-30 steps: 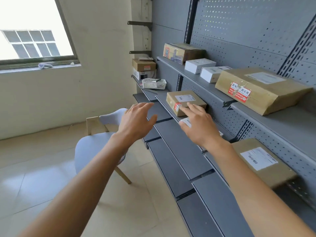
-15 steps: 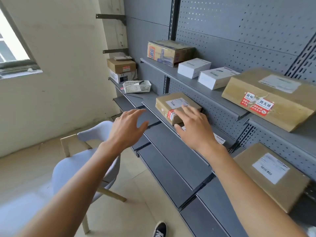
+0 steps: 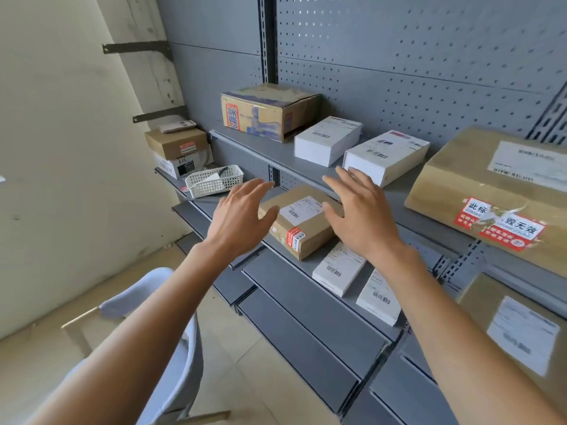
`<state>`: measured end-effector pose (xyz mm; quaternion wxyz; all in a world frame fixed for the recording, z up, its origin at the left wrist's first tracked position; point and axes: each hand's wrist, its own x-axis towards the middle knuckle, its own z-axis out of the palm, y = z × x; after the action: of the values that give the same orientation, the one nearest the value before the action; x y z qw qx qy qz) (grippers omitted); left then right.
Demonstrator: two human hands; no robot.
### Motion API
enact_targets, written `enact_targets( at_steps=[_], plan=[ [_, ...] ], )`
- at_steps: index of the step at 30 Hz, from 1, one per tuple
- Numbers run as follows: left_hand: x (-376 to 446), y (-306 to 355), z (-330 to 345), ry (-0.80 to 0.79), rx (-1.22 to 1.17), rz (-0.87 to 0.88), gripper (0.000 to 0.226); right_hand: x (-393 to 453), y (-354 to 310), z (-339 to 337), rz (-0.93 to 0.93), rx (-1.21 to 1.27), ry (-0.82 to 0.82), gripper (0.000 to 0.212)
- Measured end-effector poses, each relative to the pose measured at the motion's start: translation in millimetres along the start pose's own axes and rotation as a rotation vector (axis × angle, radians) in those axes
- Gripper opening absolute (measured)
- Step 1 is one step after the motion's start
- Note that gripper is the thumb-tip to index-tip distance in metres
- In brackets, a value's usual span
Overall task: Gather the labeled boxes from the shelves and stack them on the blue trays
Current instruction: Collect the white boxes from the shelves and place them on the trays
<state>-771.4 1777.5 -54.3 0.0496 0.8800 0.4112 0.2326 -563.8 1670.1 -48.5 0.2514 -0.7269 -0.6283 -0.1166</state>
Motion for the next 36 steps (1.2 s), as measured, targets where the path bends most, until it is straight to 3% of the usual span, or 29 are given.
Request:
enact_targets(
  at_steps=[15, 22, 27, 32, 36],
  plan=[
    [150, 34, 53, -0.030, -0.068, 0.239, 0.059, 66, 39, 5, 0.344, -0.313, -0.005, 0.052],
    [190, 31, 71, -0.064, -0.034, 0.333, 0.056, 78, 39, 17, 0.491, -0.384, -0.078, 0.060],
    [197, 21, 79, -0.054, -0.090, 0.355, 0.047, 82, 36, 24, 0.520, -0.389, -0.095, 0.055],
    [196, 13, 86, 0.027, -0.189, 0.411, 0.043, 80, 31, 30, 0.533, -0.380, -0.045, 0.048],
    [193, 4, 95, 0.075, -0.202, 0.449, 0.044, 72, 22, 35, 0.514, -0.340, 0.104, 0.039]
  ],
)
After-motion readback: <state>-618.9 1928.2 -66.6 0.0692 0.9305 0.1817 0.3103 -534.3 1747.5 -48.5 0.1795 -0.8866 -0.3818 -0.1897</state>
